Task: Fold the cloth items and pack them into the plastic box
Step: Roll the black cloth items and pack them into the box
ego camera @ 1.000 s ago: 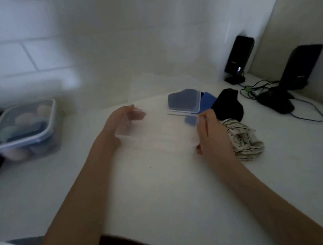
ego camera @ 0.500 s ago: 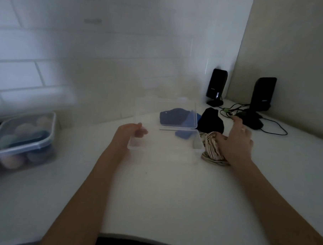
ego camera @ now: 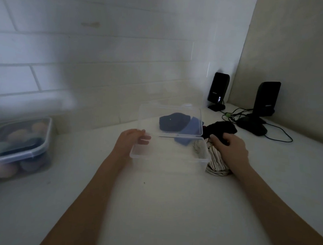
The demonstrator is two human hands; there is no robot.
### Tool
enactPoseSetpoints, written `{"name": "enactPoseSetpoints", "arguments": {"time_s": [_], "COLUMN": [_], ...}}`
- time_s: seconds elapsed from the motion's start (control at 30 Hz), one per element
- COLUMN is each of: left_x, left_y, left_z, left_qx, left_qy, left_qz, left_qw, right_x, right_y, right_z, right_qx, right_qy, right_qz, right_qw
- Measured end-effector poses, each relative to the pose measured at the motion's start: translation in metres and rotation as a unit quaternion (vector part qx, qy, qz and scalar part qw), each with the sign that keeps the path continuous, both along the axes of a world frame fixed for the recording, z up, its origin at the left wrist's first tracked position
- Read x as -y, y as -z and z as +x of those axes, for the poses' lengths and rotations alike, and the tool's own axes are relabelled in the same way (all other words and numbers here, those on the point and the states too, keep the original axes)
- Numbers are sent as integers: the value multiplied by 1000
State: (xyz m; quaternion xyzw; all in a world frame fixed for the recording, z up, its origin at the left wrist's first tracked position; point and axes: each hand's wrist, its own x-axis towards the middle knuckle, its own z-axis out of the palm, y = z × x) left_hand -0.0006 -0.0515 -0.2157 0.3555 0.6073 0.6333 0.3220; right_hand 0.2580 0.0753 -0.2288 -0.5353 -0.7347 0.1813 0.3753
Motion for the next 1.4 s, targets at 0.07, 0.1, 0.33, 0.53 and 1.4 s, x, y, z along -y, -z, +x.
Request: {"name": "enactPoseSetpoints", "arguments": {"time_s": [0.07, 0.1, 0.33, 0.53, 1.4], "left_x": [0, 1, 5, 27, 21], "left_y": [0, 0, -1, -29, -34], "left_z": [2, 4, 25, 35, 42], "left_qx": [11, 20, -139, -85, -119], "left_qy": [2, 7, -75, -69, 74], "left_qz": [3, 5, 18, 227, 103], "left_qw": [1000, 1000, 987, 968, 985], "right_x": [7, 12, 67, 72, 38], "right_y": [-10, -18, -84, -86, -70], "right_z": [1, 0, -34, -88, -95], "right_qx": [31, 47, -168, -232, -218], "right_qy": [35, 27, -279, -442, -390], "right_qz": [147, 222, 143, -143, -202], "right_qw": [988, 974, 934, 855, 871]}}
